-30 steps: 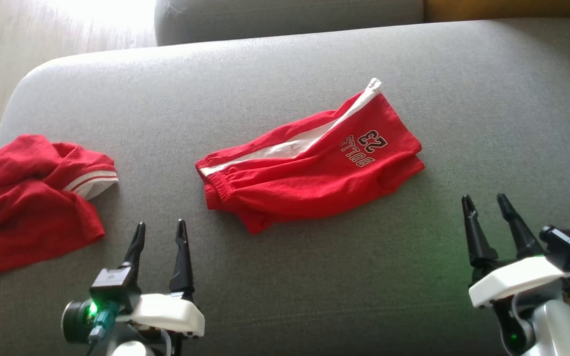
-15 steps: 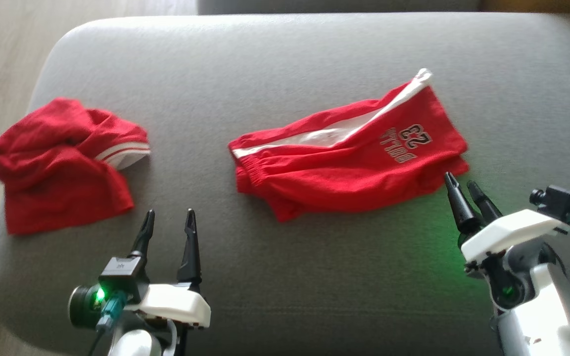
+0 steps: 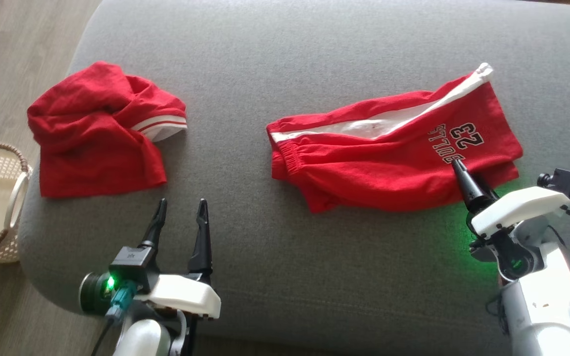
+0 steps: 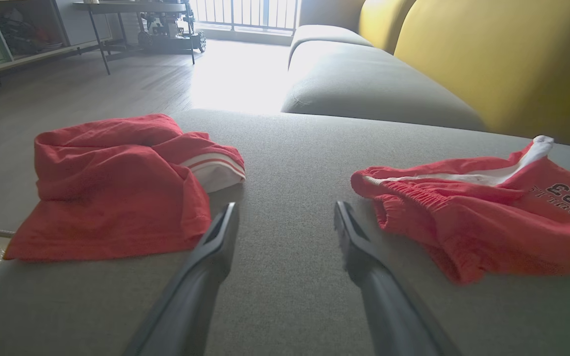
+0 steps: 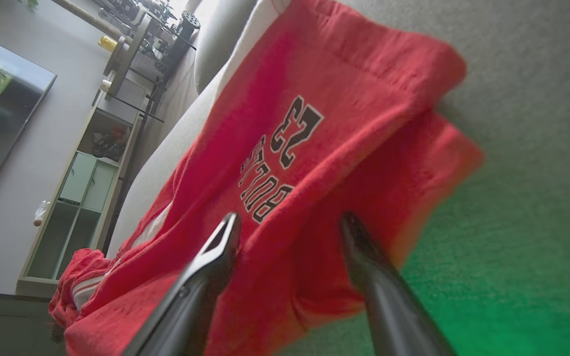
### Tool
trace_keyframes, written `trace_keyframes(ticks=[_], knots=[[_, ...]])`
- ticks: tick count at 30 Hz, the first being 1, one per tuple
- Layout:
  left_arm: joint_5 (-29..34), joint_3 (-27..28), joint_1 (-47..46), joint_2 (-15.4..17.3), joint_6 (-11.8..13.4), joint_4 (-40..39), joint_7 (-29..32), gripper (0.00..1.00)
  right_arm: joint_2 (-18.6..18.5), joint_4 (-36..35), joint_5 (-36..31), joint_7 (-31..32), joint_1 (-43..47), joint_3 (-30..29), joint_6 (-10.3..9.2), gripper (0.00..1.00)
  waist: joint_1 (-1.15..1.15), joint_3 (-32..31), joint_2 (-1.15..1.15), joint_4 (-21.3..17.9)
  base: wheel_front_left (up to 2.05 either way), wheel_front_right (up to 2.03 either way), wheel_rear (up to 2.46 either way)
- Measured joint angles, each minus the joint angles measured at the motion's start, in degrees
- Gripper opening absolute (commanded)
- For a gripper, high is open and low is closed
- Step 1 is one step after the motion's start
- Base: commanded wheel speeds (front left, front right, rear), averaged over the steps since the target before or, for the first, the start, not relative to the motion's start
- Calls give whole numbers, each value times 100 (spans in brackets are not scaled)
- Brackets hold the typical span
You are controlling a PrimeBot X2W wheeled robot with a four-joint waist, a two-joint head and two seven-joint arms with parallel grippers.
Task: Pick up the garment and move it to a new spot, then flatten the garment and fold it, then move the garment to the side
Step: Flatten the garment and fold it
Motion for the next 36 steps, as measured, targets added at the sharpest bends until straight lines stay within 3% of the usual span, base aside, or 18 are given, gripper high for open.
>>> trace_keyframes(ticks=[2,3,5,22,23,24,32,36], knots=[[-1,-3,0,-1,25,0,0,100,-1,141,-1,18,-72,-62,0,100,0,25,0,30,0,0,0],[-1,-7,-1,-1,44,0,0,100,-4,208,-1,19,-131,-107,0,85,0,35,0,38,0,0,0],[-8,-12,-2,-1,45,2,0,100,-14,359,-15,25,-281,-151,0,0,0,49,0,37,0,0,0],[1,-26,-4,-3,35,167,0,100,0,639,-93,-116,-59,-5,0,0,0,-228,0,-308,0,0,0],[22,-25,3,-3,35,175,0,100,2,639,-93,-98,-22,23,0,39,0,-252,0,-336,0,0,0],[25,-25,9,-3,35,178,0,100,4,634,-108,-101,12,47,0,100,0,-275,0,-362,0,0,0],[25,-26,29,-3,-9,223,0,100,9,646,-464,-554,30,-25,0,100,0,-442,0,-464,0,0,0],[16,-1,49,-3,-8,201,0,100,-19,298,-801,-1005,158,16,0,100,0,-555,0,-474,0,0,0]])
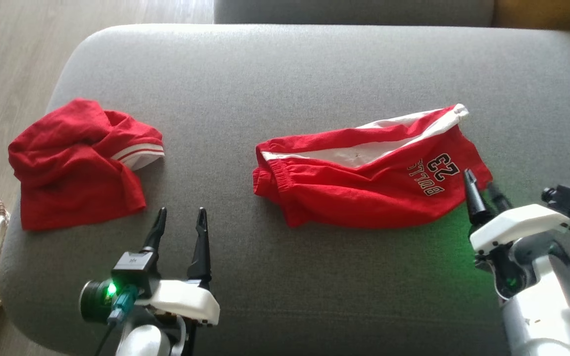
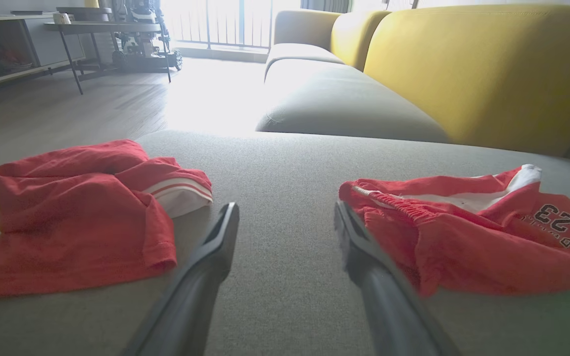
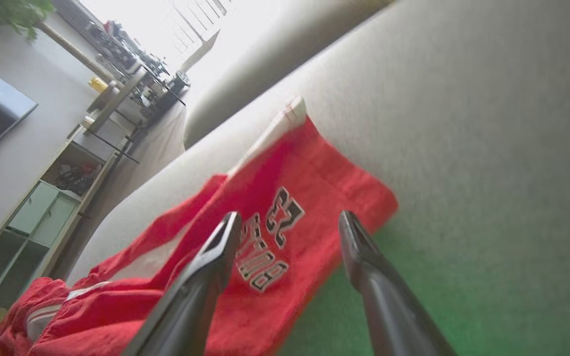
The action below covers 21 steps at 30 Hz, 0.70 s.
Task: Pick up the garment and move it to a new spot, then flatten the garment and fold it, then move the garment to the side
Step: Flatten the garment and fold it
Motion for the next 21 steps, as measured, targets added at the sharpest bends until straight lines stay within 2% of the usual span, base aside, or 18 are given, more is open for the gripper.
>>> trace_keyframes(ticks=[5,10,16,21], knots=[[0,67,123,1,8,-168,1,100,-291,-917,-714,-801,428,379,0,100,0,-106,0,-58,0,0,0],[0,208,141,1,9,-383,0,100,-479,-1896,-1502,-1145,959,561,0,100,0,-162,0,-189,0,0,0],[1,203,227,1,9,-393,0,100,-288,-2841,-2259,-1223,1682,265,0,100,0,-184,0,-355,0,0,0],[-1,182,238,1,9,-294,0,100,-65,-3066,-2544,-1223,2105,192,0,100,0,-198,0,-447,0,0,0]])
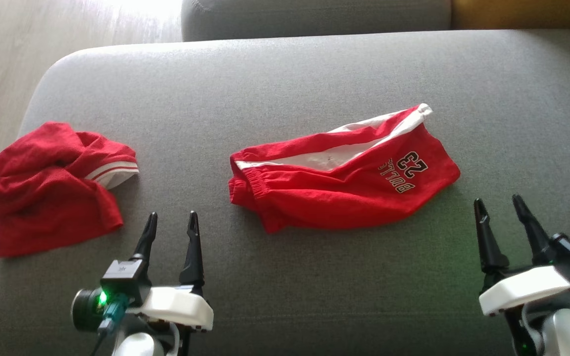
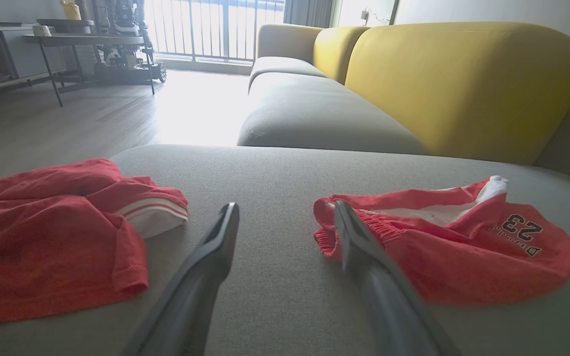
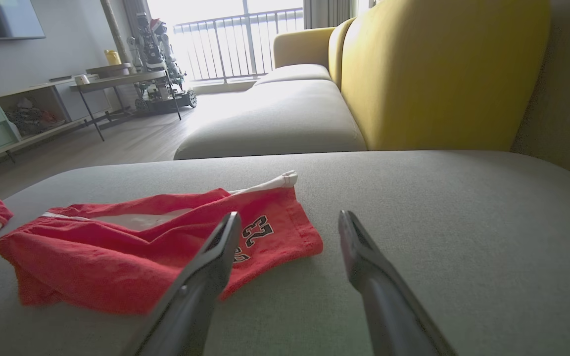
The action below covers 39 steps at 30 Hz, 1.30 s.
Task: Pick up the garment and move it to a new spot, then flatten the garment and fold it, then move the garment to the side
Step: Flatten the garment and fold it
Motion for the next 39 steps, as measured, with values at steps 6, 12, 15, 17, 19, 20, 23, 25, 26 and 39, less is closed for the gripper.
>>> trace_keyframes(ticks=[6,12,15,17,19,20,23,25,26,39], knots=[[-16,-43,96,1,2,67,1,100,93,198,34,0,40,-31,0,100,0,26,0,3,0,0,0],[-15,-181,73,0,37,101,1,100,157,946,1339,359,-336,-171,0,100,0,186,0,125,0,0,0],[-282,-181,34,0,40,102,1,100,159,1359,2408,634,-763,-256,0,100,0,310,0,230,0,0,0],[-328,-212,-32,0,37,107,1,100,160,1640,2881,826,-1002,-289,0,100,0,398,0,314,0,0,0],[-325,-240,-127,0,40,104,1,100,162,1894,3232,1020,-1189,-332,0,100,0,486,0,403,0,0,0],[-324,-260,-180,0,41,103,1,100,160,2009,3429,1104,-1266,-369,0,100,0,530,0,451,0,0,0],[-293,-352,-286,-1,43,101,1,100,162,2337,3838,1340,-1478,-465,0,100,0,652,0,586,0,0,0],[-293,-371,-302,-3,44,102,1,100,157,2546,3942,1410,-1624,-598,0,100,1,727,0,671,0,0,0],[-293,-371,-302,-3,44,102,1,100,157,2546,3942,1410,-1624,-598,0,100,1,727,0,671,0,0,0],[-293,-559,-554,-8,100,77,0,100,-142,3517,4028,1835,-2778,-957,-1,100,0,1105,0,1008,0,0,0]])
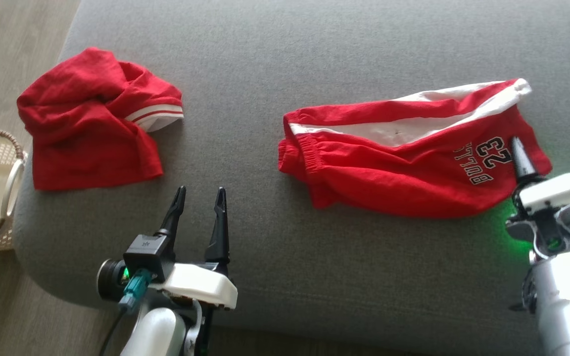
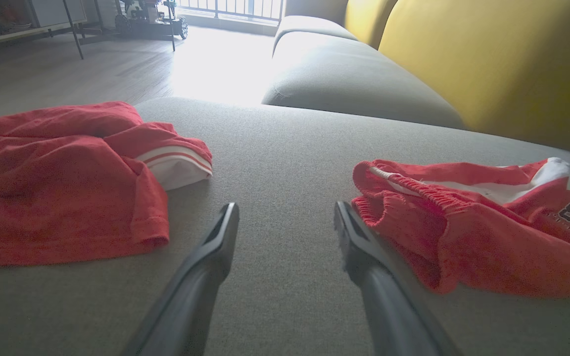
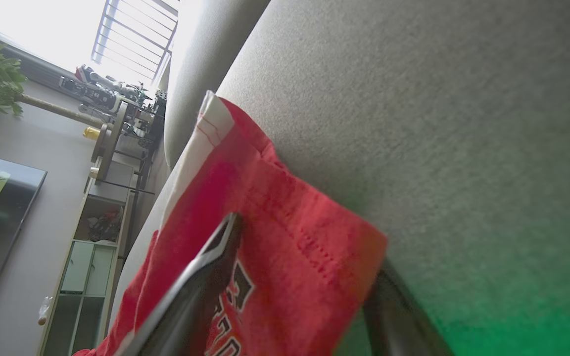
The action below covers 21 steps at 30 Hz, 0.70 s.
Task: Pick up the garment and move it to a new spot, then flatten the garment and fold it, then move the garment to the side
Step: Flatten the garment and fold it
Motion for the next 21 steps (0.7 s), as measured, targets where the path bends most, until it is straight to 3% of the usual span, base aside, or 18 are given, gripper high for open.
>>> trace_keyframes(ticks=[9,10,11,12,21], knots=[[-9,-32,-103,-9,52,2,1,100,-138,336,-14,204,-427,248,-4,100,0,48,0,135,0,0,0],[-9,-31,-103,-9,52,2,1,100,-138,353,-32,225,-439,290,-4,88,0,39,0,140,0,0,0],[-9,-31,-103,-9,52,4,1,100,-138,360,-58,225,-441,350,-4,38,0,30,0,144,0,0,0],[-9,-31,-102,-9,52,7,1,100,-138,365,-63,225,-441,405,-4,0,0,19,0,147,0,0,0],[-16,-24,-92,-9,78,21,1,100,-76,572,-43,-118,-529,567,1,0,0,-121,0,77,0,0,0]])
